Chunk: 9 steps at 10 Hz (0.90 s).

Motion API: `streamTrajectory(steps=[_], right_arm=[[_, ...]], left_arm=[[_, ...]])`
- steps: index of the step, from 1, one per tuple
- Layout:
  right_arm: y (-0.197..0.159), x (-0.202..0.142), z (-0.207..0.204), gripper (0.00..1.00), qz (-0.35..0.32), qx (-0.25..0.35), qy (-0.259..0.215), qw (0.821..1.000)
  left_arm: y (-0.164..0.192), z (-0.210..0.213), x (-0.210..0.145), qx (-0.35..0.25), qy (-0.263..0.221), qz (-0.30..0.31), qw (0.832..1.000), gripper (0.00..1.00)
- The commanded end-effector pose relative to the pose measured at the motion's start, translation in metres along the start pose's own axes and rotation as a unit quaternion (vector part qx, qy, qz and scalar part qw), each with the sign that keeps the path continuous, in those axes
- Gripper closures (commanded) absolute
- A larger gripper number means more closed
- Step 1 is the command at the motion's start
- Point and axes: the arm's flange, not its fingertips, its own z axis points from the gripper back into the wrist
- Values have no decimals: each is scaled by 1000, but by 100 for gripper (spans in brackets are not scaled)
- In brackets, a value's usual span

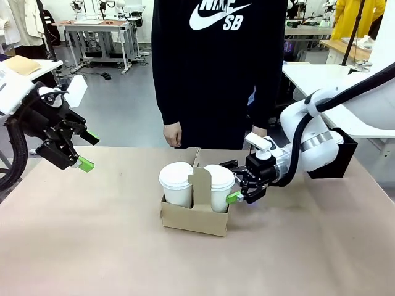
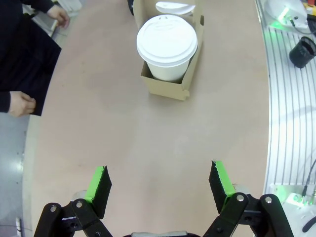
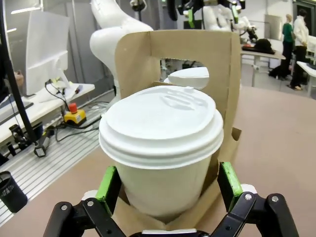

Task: Pour a drink into a cup and package it in a carrier.
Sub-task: Insert the held 600 ml Paper Cup into the Cup Carrier.

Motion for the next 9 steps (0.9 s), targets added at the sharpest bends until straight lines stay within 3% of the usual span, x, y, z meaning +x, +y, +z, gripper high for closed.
streamTrajectory(steps=[1,3,4,5,6,9], right_arm=[[10,13,18,0,-6,-17,31,999],[27,31,57,0,-37,-68,60,995],[49,45,81,0,-88,-136,83,983],[78,59,106,0,-158,-201,76,964],[107,67,129,0,-221,-280,77,931],[205,92,179,0,-269,-451,83,847]], left_arm=[[2,-1,-1,-4,-12,-8,1000,0],[2,-1,-1,-4,-12,-8,1000,0],[2,-1,-1,-4,-12,-8,1000,0],[2,-1,-1,-4,-12,-8,1000,0],[2,-1,-1,-4,-12,-8,1000,0],[2,-1,-1,-4,-12,-8,1000,0]])
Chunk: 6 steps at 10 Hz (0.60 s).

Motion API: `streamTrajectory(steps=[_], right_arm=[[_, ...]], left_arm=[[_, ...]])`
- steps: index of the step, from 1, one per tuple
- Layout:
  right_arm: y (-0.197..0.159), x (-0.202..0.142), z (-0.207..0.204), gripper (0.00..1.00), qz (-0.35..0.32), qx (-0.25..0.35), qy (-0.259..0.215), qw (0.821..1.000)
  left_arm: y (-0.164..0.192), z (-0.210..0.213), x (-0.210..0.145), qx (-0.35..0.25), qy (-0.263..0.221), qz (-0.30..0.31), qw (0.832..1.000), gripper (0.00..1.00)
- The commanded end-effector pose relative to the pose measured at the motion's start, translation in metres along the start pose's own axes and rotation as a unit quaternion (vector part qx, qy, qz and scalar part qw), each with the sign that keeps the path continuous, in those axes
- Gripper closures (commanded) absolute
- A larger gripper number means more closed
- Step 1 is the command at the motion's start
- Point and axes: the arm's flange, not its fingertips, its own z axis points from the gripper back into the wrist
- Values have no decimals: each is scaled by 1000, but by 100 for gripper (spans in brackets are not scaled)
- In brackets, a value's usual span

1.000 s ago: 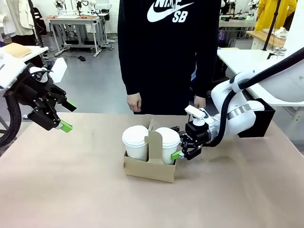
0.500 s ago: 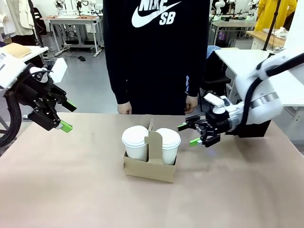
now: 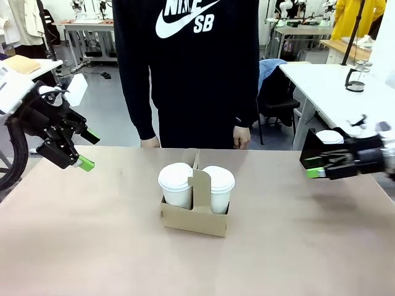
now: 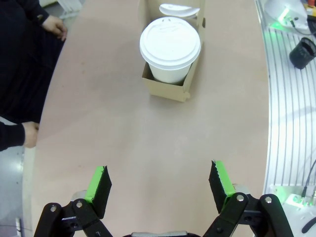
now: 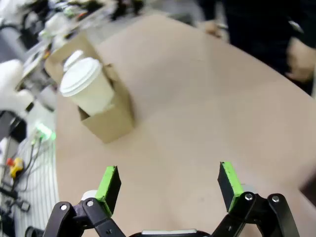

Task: Pour a drink into a cup and package it in a carrier.
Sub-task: Insert the held 600 ml Paper Cup into the Cup Carrier.

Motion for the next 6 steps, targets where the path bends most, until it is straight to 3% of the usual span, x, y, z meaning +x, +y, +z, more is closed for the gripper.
streamTrajectory(steps=[1,2,6], right_arm=[[34,3,26,0,-46,-96,6,994],[37,-1,37,0,-44,-130,6,991],[38,-11,38,0,-56,-150,27,987]], left_arm=[[2,-1,-2,-4,-11,-9,1000,0],[2,-1,-2,-4,-11,-9,1000,0],[2,-1,-2,-4,-11,-9,1000,0]])
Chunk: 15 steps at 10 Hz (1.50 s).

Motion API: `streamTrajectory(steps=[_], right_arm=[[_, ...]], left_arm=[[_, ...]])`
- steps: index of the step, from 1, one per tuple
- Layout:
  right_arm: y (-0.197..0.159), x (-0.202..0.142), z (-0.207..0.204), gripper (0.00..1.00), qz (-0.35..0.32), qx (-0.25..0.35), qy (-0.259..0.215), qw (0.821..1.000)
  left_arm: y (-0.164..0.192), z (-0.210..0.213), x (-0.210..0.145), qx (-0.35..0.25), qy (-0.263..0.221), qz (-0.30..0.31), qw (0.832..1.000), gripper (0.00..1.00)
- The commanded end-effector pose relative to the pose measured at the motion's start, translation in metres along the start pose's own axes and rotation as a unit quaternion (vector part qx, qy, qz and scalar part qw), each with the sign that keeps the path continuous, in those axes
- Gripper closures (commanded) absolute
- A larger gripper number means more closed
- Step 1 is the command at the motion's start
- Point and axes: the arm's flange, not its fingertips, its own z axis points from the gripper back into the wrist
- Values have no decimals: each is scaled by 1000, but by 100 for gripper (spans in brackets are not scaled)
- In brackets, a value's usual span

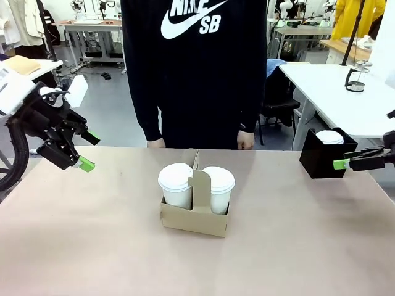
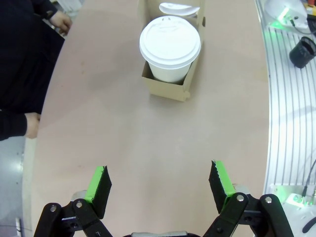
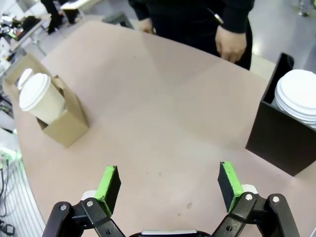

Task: Pour a drink into a cup and package it in a carrier.
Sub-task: Insert the held 600 ml Paper Cup into the Cup Carrier.

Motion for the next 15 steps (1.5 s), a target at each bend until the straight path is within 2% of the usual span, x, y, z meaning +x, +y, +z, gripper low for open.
streamTrajectory(steps=[1,2,15], right_arm=[[28,-20,-2,0,-6,-15,19,1000],[0,0,0,0,0,0,0,1000],[0,0,0,0,0,0,0,1000]], left_arm=[[2,1,-1,-3,-12,-8,1000,0],[2,1,-1,-3,-12,-8,1000,0],[2,1,-1,-3,-12,-8,1000,0]])
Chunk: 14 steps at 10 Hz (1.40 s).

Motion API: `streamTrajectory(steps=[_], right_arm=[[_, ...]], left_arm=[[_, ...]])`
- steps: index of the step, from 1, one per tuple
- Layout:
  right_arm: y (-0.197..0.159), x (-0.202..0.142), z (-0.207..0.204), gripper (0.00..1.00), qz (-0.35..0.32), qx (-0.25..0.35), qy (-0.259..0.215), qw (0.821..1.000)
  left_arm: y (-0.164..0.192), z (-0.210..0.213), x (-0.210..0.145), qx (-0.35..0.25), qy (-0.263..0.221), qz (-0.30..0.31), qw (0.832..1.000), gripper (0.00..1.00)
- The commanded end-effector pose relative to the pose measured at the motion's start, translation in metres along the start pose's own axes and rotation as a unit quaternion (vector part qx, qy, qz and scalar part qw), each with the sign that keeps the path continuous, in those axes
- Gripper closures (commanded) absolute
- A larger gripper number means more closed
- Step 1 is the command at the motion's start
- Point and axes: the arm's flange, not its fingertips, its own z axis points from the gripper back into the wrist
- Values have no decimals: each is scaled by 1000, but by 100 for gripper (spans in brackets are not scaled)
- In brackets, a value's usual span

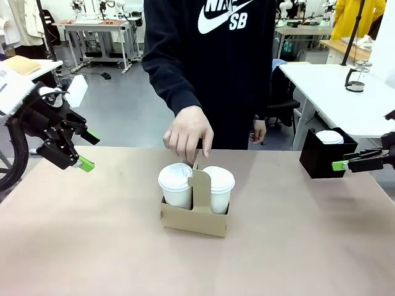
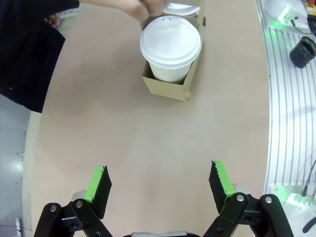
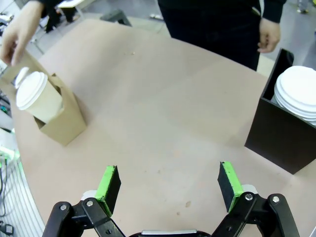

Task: Pour a drink into a cup and package it in a carrier.
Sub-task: Insert the held 600 ml Paper Cup into the Cup Carrier.

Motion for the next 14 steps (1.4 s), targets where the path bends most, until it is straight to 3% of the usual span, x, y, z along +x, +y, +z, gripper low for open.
streamTrajectory(steps=[1,14], right_arm=[[1,1,1,0,0,4,-3,1000],[1,1,1,0,0,4,-3,1000]], left_arm=[[2,0,-1,-4,-12,-8,1000,0],[2,0,-1,-4,-12,-8,1000,0]])
